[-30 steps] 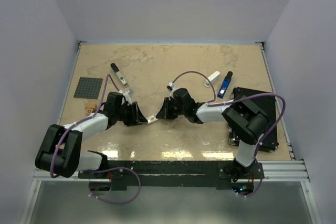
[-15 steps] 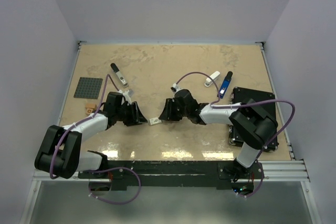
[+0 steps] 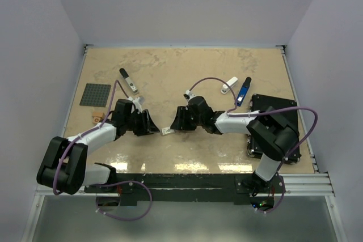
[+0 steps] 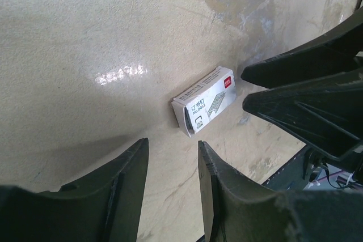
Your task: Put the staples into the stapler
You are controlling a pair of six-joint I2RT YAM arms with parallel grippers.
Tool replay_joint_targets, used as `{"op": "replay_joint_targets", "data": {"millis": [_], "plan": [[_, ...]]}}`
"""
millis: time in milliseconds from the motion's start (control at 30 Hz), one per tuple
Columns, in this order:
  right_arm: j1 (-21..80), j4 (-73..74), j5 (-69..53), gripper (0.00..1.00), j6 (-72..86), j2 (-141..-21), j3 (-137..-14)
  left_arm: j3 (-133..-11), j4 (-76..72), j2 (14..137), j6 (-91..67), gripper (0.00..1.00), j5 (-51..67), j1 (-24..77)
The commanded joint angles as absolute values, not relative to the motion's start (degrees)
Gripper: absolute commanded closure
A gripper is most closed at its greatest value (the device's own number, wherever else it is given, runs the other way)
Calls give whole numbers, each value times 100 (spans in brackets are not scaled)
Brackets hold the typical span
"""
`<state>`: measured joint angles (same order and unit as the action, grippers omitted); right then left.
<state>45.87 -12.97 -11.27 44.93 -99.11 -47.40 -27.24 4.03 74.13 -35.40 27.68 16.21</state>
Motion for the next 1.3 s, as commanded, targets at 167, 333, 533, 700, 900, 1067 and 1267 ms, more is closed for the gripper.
{"op": "replay_joint_targets", "data": {"millis": [167,333,533,700,900,1067,1267], "plan": [[4614,-1643,-1309,59,4351,-10212,-5124,-2777,343,7286,-3595,55,2786,1679],[4605,-1687,-1415,60,4368,-10327,-5159,-2777,343,7295,-3595,55,2777,1696],[4605,-1723,-1512,60,4421,-10415,-5133,-2769,316,7304,-3612,55,2769,1714],[4605,-1723,-1512,66,4430,-10415,-5080,-2769,282,7356,-3630,55,2769,1749],[4605,-1705,-1494,81,4421,-10371,-5062,-2795,229,7409,-3683,55,2769,1819],[4614,-1670,-1415,97,4447,-10292,-5054,-2830,202,7427,-3709,55,2707,1872],[4614,-1696,-1354,100,4544,-10230,-4983,-2874,185,7541,-3735,55,2619,1977]]}}
